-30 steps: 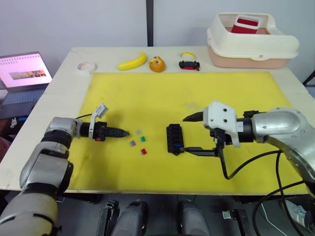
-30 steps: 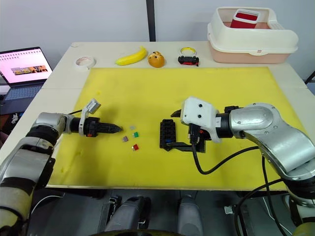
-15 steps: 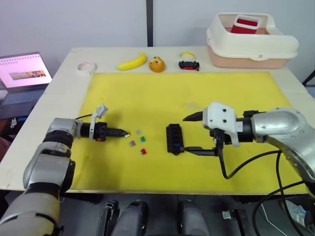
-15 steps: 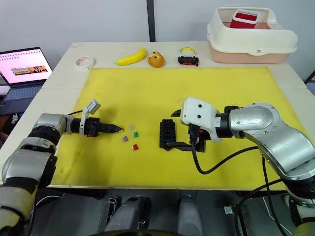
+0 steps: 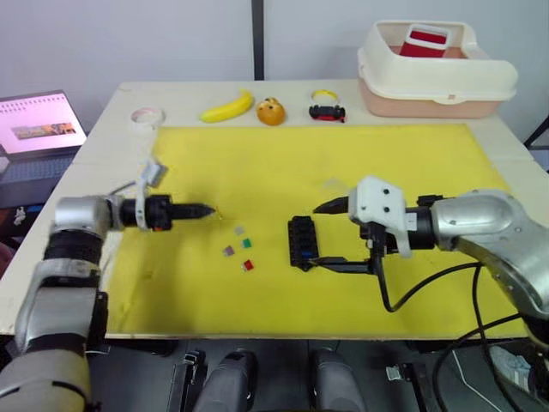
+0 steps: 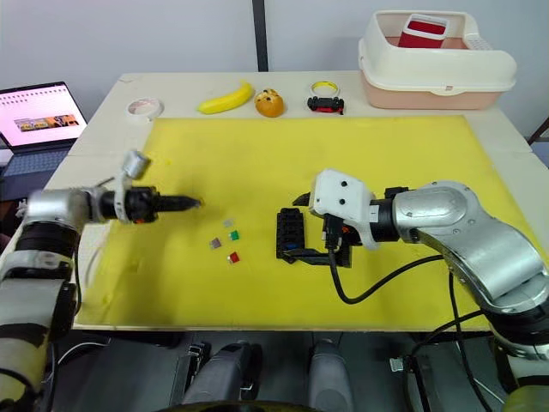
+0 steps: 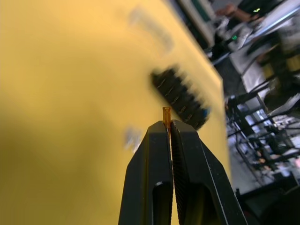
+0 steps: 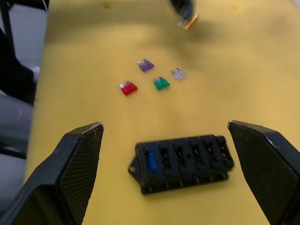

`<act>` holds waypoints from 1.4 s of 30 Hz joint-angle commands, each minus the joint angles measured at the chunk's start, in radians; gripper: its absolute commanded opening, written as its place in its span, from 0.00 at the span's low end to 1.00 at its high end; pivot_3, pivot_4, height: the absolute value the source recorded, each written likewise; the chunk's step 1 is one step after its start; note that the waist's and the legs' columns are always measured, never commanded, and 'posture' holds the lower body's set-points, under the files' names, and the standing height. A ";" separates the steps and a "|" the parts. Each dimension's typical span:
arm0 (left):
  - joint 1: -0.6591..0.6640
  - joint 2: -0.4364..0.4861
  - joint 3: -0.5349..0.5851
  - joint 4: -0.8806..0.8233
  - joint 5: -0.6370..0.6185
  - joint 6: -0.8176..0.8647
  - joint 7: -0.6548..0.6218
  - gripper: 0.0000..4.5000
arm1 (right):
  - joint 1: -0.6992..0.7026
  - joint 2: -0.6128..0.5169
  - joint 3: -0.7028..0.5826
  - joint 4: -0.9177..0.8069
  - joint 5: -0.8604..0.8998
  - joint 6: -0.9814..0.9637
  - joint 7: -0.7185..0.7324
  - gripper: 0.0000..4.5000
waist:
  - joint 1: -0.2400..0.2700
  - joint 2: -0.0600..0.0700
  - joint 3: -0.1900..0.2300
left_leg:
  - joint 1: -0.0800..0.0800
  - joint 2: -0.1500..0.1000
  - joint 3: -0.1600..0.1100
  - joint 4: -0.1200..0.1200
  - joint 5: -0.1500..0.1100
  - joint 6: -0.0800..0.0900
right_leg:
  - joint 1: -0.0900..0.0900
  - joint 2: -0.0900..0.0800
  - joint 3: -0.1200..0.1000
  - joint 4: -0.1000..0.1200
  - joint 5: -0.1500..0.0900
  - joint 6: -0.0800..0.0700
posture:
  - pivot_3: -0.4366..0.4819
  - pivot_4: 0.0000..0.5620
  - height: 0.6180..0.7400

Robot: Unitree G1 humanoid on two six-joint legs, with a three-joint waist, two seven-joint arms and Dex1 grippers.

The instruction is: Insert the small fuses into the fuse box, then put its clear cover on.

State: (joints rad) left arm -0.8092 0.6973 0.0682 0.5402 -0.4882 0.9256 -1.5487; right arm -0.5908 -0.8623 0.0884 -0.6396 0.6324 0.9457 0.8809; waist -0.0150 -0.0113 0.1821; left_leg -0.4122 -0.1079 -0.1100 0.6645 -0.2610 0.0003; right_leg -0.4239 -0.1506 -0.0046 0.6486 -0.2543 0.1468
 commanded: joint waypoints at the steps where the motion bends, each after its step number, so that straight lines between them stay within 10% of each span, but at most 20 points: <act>1: 0.043 -0.035 0.100 -0.301 -0.172 0.154 0.101 0.00 | -0.101 0.141 -0.096 0.035 0.152 0.176 -0.151 1.00 | 0.001 0.000 0.000 | 0.000 0.000 0.000 0.000 0.000 0.000 | 0.000 0.000 0.000 0.000 0.000 0.000 | 0.48 0.27 1.00; 10: 0.121 -0.134 0.158 -0.639 -0.383 0.248 0.325 0.00 | -0.229 0.436 -0.290 0.144 0.542 0.477 -0.489 1.00 | 0.002 0.000 0.000 | 0.000 0.000 -0.002 -0.001 0.004 -0.007 | 0.000 0.000 0.000 0.000 0.000 -0.001 | 0.48 0.27 1.00; 17: 0.127 -0.133 0.146 -0.655 -0.448 0.237 0.386 0.00 | -0.248 0.450 -0.296 0.186 0.703 0.489 -0.659 0.41 | 0.001 0.000 0.000 | 0.000 0.000 -0.001 -0.001 0.004 -0.007 | 0.000 0.000 0.001 0.000 0.000 -0.001 | 0.48 0.27 1.00; 42: 0.151 -0.116 0.136 -0.673 -0.541 0.211 0.458 0.00 | -0.236 0.299 -0.160 0.242 0.945 0.321 -0.807 0.41 | 0.001 0.000 0.000 | 0.000 0.000 -0.001 -0.002 0.003 -0.005 | 0.000 0.001 0.001 -0.001 0.000 -0.001 | 0.48 0.27 1.00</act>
State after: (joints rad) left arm -0.6468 0.5687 0.1781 -0.1021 -0.9993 1.1477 -1.0979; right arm -0.8160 -0.5527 -0.0686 -0.3876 1.5482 1.2931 0.0715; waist -0.0139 -0.0110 0.1819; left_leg -0.4121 -0.1082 -0.1108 0.6628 -0.2582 -0.0044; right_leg -0.4244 -0.1500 -0.0040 0.6478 -0.2539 0.1460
